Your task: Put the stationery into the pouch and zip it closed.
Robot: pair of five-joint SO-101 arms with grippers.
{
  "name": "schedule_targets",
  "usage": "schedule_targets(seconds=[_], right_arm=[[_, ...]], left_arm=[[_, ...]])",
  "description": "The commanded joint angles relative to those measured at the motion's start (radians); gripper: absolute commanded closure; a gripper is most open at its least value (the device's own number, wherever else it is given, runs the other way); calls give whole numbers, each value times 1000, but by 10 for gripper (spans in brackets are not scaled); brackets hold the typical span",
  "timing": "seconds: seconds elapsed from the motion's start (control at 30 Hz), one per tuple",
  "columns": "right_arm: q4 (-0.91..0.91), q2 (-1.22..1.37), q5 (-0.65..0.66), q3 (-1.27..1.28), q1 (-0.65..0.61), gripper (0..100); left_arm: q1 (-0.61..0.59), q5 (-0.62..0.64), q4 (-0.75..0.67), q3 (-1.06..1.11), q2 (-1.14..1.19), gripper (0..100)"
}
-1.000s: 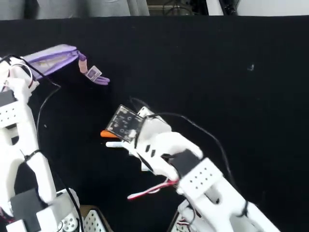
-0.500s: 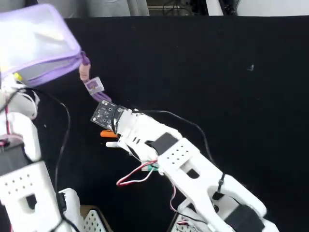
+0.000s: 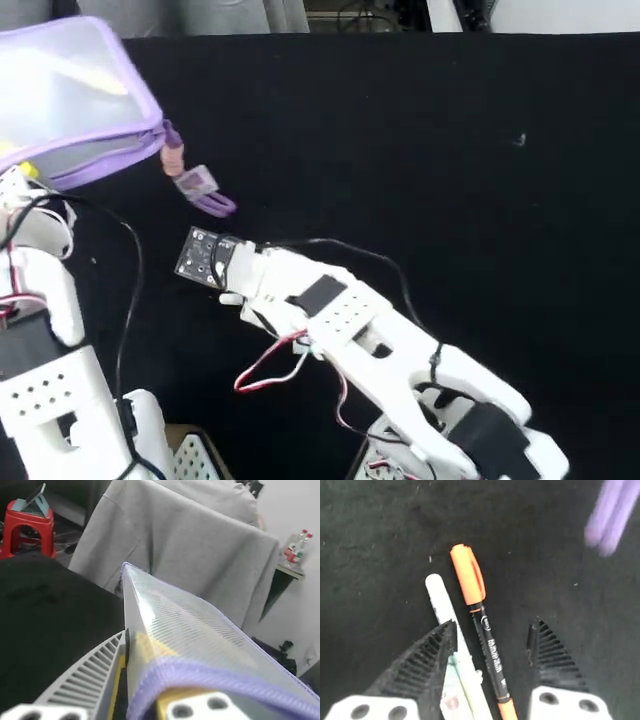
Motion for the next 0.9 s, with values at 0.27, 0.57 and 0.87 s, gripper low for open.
schedule_targets(seconds=[0.27, 0.57, 0.87], right_arm=[[46, 305, 69, -249, -8, 770], [123, 463, 77, -394, 17, 868], [129, 536, 77, -466, 114, 981]], left_arm=[[-105, 5, -187, 8, 166, 972], [-147, 5, -210, 2, 219, 972], [-150, 5, -210, 5, 219, 972]])
